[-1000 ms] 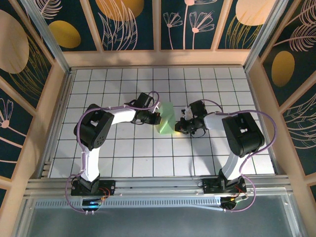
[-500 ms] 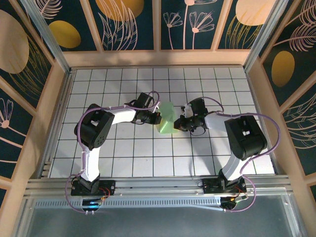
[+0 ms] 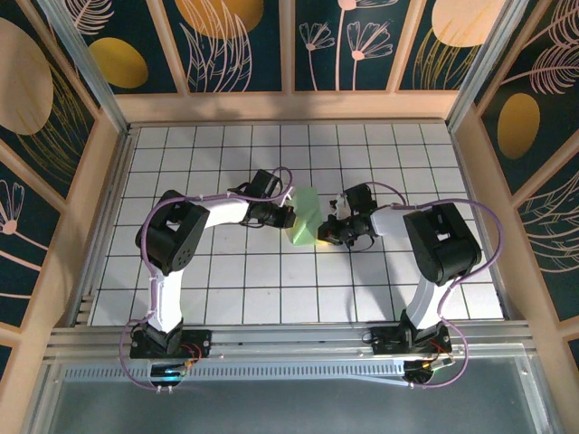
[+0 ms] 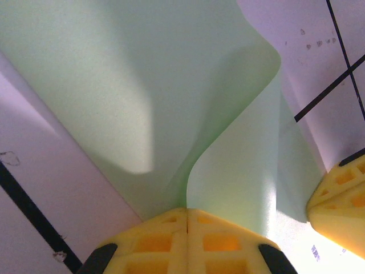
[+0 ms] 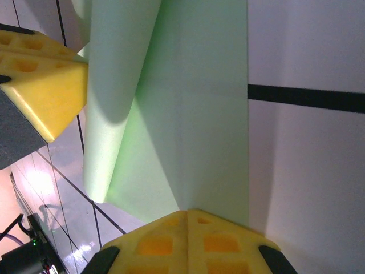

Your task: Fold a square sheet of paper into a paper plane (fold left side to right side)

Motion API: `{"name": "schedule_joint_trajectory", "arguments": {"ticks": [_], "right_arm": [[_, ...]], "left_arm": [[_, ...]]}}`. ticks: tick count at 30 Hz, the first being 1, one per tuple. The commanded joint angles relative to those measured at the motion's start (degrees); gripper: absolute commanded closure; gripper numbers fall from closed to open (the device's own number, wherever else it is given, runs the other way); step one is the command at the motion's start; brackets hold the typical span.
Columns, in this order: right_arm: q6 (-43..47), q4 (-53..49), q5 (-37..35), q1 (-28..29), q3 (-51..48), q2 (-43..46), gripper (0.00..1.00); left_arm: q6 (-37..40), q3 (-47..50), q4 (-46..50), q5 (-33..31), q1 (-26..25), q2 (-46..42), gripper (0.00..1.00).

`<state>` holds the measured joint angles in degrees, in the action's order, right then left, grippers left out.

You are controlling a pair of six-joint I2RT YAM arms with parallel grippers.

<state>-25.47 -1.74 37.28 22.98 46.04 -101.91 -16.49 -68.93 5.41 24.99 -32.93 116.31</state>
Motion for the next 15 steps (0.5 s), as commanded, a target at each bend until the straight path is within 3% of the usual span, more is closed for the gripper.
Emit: {"name": "schedule_joint_trajectory", "arguments": {"ticks": [1,15], "right_arm": [[1.9,-3.2,-3.9,0.4,0.1,-1.9,1.0],[2.1,-3.3,-4.3,0.3,0.0,-2.7,1.0]], "left_arm": [[2.4,-1.1,2.9,0.0,0.3,-1.8,1.0],[3.1,0.2,0.1,0.2,0.3,-4.5,1.0]]}}
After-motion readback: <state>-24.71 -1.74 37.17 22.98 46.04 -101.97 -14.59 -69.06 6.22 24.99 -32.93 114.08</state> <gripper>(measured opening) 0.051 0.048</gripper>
